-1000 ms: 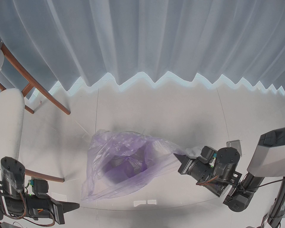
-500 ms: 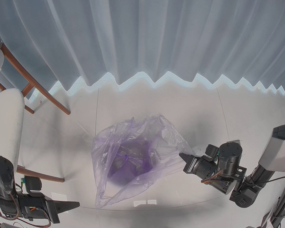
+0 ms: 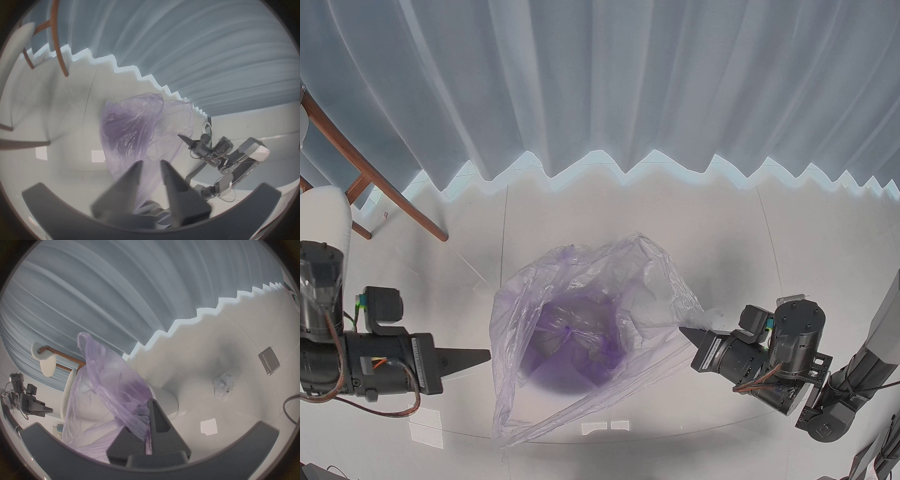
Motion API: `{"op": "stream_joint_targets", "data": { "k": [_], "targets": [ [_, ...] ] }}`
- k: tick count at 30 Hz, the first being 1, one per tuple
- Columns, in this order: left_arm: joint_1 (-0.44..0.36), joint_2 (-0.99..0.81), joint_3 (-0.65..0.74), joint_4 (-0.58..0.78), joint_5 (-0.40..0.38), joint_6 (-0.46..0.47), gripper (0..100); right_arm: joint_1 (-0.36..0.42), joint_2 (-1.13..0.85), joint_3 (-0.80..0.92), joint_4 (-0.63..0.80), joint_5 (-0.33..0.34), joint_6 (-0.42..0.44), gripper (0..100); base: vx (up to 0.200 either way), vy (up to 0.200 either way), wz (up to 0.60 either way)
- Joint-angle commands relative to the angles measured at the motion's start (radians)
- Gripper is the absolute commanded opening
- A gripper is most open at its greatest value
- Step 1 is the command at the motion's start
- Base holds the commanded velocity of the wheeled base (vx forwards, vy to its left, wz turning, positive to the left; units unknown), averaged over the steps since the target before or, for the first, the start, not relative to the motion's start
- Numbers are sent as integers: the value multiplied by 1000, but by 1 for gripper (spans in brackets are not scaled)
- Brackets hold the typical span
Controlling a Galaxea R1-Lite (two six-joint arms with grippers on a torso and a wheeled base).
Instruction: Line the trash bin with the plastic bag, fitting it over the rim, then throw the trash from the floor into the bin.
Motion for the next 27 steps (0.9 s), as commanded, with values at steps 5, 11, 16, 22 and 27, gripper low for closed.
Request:
{"op": "stream_joint_targets", "data": {
  "k": [5, 11, 16, 22, 27],
  "targets": [
    [-16, 225, -95, 6, 81, 173, 100, 22, -8, -3, -2, -8, -13, 0, 0, 0, 0],
    [-31, 352, -214, 37, 192, 215, 100, 42, -1, -3, -2, -11, -13, 0, 0, 0, 0],
    [-60, 435, -302, 63, 238, 215, 100, 58, 1, -7, -5, -23, -11, 0, 0, 0, 0],
    [-60, 536, -368, 64, 285, 222, 100, 60, -2, -10, -6, -26, -11, 0, 0, 0, 0],
    [-60, 558, -369, 66, 291, 221, 0, 60, -7, -10, -6, -26, -11, 0, 0, 0, 0]
  ]
}}
